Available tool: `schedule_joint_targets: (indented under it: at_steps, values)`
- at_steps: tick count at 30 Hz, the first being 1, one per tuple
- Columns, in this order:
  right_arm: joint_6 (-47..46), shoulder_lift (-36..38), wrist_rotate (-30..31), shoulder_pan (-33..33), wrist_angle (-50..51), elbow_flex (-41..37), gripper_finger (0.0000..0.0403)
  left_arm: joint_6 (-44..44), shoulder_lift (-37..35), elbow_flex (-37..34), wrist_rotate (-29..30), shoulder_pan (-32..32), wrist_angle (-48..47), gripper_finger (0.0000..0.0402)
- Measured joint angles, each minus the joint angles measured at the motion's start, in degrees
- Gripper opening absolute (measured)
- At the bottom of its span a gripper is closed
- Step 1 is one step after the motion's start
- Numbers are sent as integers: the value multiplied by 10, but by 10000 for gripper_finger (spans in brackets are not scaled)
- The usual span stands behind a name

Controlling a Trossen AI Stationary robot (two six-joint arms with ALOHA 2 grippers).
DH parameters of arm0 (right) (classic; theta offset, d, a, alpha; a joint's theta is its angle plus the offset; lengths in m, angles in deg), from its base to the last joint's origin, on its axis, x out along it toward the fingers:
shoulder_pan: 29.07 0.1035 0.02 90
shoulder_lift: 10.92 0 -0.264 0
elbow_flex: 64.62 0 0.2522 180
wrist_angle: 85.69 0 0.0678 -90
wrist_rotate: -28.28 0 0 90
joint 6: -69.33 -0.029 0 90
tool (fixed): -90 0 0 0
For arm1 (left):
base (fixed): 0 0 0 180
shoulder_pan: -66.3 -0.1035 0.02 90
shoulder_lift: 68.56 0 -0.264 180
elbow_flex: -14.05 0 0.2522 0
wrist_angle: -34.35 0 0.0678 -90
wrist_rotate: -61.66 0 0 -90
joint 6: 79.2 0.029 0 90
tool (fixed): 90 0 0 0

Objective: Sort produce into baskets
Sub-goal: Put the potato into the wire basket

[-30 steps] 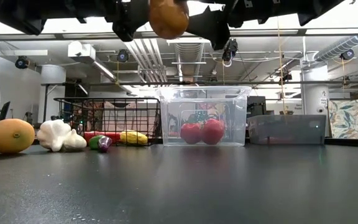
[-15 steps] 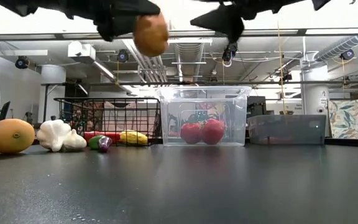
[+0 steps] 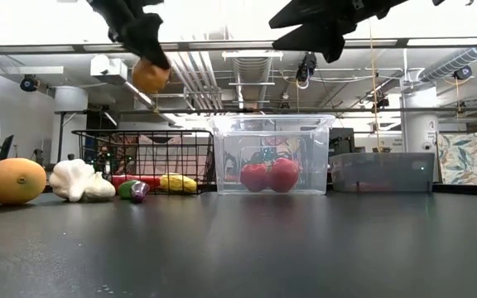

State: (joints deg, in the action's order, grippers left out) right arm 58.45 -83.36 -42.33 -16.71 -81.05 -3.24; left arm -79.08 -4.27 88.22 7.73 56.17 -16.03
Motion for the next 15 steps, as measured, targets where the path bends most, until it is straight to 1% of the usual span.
schedule_joint_targets:
  at_steps: [3,6,8,10,15]
  values:
    - [0,-1,-1,0,2,0,231,36,16,16,-98,-105,-19,219]
    - [0,-1,-1,0,5,0,229,49,40,20,-161,-196,-20,219]
    - [0,-1,-1,0,9,0,229,51,60,19,-178,-242,-22,219]
    - [0,-1,-1,0,13,0,228,52,82,19,-185,-274,-25,219]
    - [0,-1,-1,0,16,0,228,59,134,19,-191,-313,-40,219]
